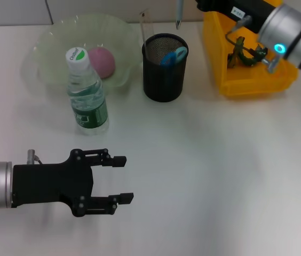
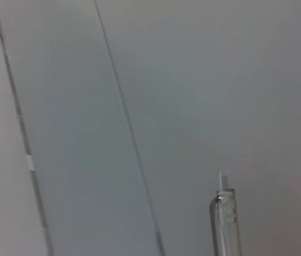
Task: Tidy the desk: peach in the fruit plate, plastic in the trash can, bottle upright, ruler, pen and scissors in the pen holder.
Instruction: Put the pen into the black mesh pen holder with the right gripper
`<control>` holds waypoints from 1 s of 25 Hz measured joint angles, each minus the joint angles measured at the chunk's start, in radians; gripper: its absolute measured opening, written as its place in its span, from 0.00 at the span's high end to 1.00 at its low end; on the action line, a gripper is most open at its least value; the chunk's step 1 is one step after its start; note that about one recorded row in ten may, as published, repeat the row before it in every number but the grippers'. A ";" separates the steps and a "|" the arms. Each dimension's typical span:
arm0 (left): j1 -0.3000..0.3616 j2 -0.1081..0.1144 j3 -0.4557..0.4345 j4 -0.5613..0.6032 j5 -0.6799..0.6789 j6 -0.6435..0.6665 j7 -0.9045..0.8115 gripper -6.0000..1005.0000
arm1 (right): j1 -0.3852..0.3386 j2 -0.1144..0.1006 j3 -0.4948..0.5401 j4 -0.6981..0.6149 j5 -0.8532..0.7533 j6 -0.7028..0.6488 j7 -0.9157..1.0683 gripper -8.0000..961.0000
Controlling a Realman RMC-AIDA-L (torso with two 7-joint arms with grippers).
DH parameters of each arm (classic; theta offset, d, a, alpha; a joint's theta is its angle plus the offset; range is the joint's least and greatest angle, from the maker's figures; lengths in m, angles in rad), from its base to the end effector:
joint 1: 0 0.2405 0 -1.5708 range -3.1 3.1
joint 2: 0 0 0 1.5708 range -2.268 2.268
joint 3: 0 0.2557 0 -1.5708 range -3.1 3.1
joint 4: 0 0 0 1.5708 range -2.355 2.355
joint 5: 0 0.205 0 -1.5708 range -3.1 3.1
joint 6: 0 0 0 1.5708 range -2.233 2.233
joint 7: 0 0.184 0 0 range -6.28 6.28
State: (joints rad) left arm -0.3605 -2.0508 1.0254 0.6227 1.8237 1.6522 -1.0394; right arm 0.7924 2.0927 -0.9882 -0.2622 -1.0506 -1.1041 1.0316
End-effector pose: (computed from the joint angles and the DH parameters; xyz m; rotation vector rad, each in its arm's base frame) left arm -0.2588 0.2632 -0.0620 -2.9417 -0.2351 -0.7166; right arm 0.1527 0.4491 -0.0450 -2.1806 0.6129 1.1196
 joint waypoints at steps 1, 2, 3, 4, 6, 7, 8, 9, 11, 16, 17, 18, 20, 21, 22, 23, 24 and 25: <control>0.000 -0.001 -0.003 0.000 0.000 0.000 0.000 0.28 | 0.013 0.000 0.000 0.017 0.005 0.021 -0.019 0.88; 0.000 -0.002 -0.005 0.000 0.000 0.000 0.000 0.28 | 0.026 0.000 0.000 0.033 0.009 0.039 -0.038 0.87; 0.000 -0.002 -0.006 0.000 0.000 0.000 0.000 0.28 | 0.036 0.000 -0.002 0.048 0.009 0.054 -0.055 0.87; 0.000 -0.003 -0.009 0.000 0.000 0.000 0.000 0.28 | 0.041 0.000 -0.004 0.056 0.010 0.061 -0.064 0.87; 0.000 -0.004 -0.011 -0.001 0.000 -0.002 0.000 0.28 | 0.051 0.000 -0.021 0.075 0.012 0.086 -0.080 0.87; 0.000 -0.004 -0.012 -0.001 0.000 -0.002 -0.001 0.28 | 0.054 0.000 -0.033 0.078 0.014 0.101 -0.082 0.87; 0.000 -0.005 -0.012 -0.002 0.000 -0.003 -0.001 0.28 | 0.058 0.000 -0.047 0.080 0.016 0.119 -0.083 0.87; 0.000 -0.006 -0.013 -0.002 0.000 -0.003 -0.001 0.28 | 0.060 0.000 -0.057 0.081 0.017 0.129 -0.084 0.86; -0.001 -0.008 -0.013 -0.001 0.000 -0.003 -0.001 0.28 | 0.064 0.000 -0.073 0.085 0.018 0.147 -0.091 0.86; -0.008 -0.009 -0.013 -0.001 0.000 -0.005 -0.001 0.28 | 0.075 0.000 -0.078 0.096 0.019 0.157 -0.107 0.86; -0.009 -0.009 -0.013 -0.001 0.000 -0.005 -0.001 0.28 | 0.077 0.000 -0.078 0.096 0.019 0.159 -0.109 0.85; -0.010 -0.009 -0.013 -0.001 0.000 -0.006 -0.001 0.28 | 0.079 0.000 -0.078 0.097 0.018 0.162 -0.110 0.85; -0.011 -0.009 -0.013 0.000 0.000 -0.006 -0.001 0.28 | 0.085 0.000 -0.078 0.102 0.017 0.166 -0.112 0.85; -0.011 -0.009 -0.013 0.000 0.000 -0.006 -0.001 0.28 | 0.086 0.000 -0.079 0.104 0.016 0.168 -0.112 0.85; -0.011 -0.009 -0.013 0.000 0.000 -0.007 -0.001 0.28 | 0.087 0.000 -0.083 0.105 0.016 0.168 -0.113 0.85; -0.011 -0.009 -0.013 0.000 0.000 -0.007 -0.001 0.28 | 0.087 0.000 -0.087 0.106 0.016 0.168 -0.113 0.85; -0.011 -0.009 -0.013 0.000 0.000 -0.008 -0.001 0.28 | 0.087 0.000 -0.091 0.106 0.016 0.168 -0.113 0.84; -0.011 -0.009 -0.013 0.000 0.000 -0.008 -0.001 0.28 | 0.086 0.000 -0.094 0.106 0.018 0.168 -0.112 0.84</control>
State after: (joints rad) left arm -0.3711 -2.0602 1.0124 0.6228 1.8239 1.6446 -1.0401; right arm 0.8781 2.0922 -1.0824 -0.1562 -1.0326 -0.9359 0.9191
